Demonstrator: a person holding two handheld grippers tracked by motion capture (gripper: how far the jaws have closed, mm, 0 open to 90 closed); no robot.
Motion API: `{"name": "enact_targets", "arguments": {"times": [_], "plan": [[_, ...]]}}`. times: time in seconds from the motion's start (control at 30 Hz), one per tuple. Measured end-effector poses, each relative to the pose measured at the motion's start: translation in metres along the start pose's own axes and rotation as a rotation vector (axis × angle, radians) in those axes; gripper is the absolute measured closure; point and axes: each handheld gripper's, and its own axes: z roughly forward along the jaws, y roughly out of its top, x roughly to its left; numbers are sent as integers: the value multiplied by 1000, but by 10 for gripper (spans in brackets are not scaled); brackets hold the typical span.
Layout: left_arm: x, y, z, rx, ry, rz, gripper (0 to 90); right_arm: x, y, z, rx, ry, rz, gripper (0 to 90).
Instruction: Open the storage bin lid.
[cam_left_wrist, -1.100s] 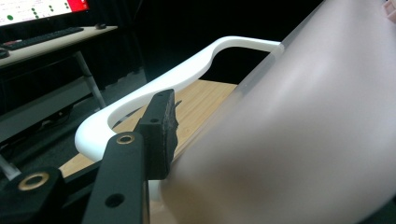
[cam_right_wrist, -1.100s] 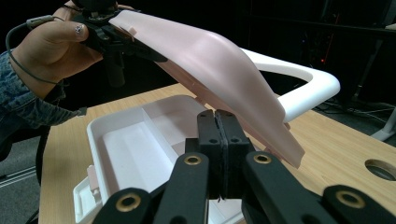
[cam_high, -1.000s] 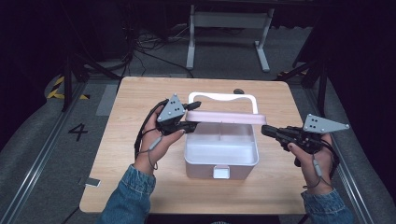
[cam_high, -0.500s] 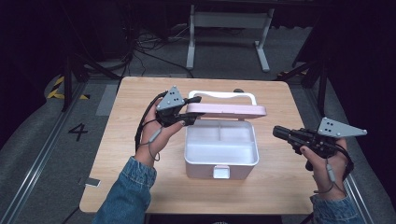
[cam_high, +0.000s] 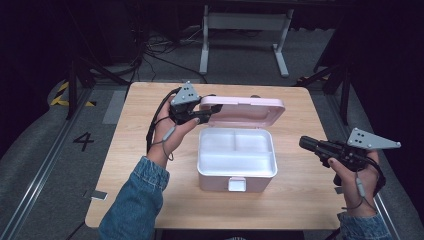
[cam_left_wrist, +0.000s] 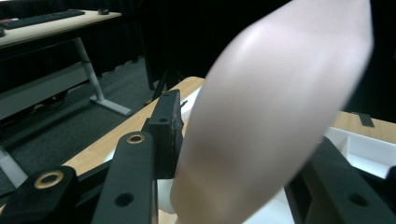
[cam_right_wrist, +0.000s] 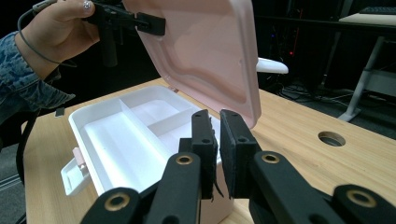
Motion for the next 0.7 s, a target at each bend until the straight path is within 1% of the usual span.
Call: {"name": "enact_targets", "arguments": {"times": [0.13,0.2,0.27,0.33,0.43,0.47,0.5,0.63,0.7], "plan": [[8,1,6,-5,15,-16,594,-2,-2,0,7,-8,4,847],[12,2,8,-3,9,-37,594,-3,-3,1,15,-12,5,840],[17,2,11,-11,3,-68,595,-6,-4,1,26,-15,5,820],[21,2,13,-10,2,-84,598,-8,-6,2,33,-26,9,806],[27,4,17,8,17,-93,599,-12,-8,2,43,-34,15,792],[29,5,19,14,21,-90,598,-13,-9,2,48,-33,17,789],[30,5,20,20,24,-98,598,-13,-10,2,51,-33,19,788],[37,4,26,29,44,-106,589,-16,-12,3,61,-31,30,786],[40,3,30,29,48,-127,581,-16,-13,4,68,-32,29,785]]}}
